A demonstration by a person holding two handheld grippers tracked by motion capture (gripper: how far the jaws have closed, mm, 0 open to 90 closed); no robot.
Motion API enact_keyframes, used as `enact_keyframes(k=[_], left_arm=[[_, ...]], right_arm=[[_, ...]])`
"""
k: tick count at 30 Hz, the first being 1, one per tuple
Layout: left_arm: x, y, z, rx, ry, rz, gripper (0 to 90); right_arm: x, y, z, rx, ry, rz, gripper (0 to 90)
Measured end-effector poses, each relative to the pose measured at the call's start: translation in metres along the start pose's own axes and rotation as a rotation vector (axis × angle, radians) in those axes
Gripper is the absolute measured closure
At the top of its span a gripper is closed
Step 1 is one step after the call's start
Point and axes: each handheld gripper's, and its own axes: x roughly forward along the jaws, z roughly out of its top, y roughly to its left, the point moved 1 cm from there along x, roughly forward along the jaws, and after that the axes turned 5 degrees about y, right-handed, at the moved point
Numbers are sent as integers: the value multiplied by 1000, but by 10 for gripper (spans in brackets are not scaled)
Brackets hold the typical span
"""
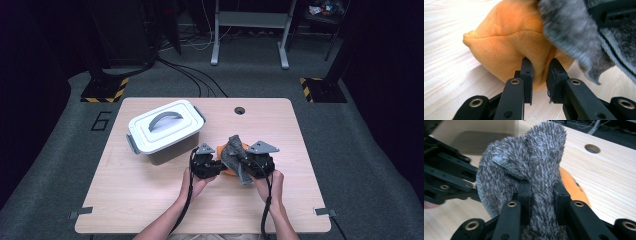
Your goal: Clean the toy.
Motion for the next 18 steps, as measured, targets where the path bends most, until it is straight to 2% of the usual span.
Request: enact_keyframes(k=[3, 10, 18], left_arm=[[0, 1, -1, -19, -7, -7, 764], [0, 3, -2, -11, -4, -9, 753], [0, 3, -1, -7, -4, -10, 753]], right_arm=[[-1, -10, -4, 27, 2, -5, 725], [2, -37, -16, 112, 15, -25, 724], [12, -60, -31, 193, 44, -34, 722]])
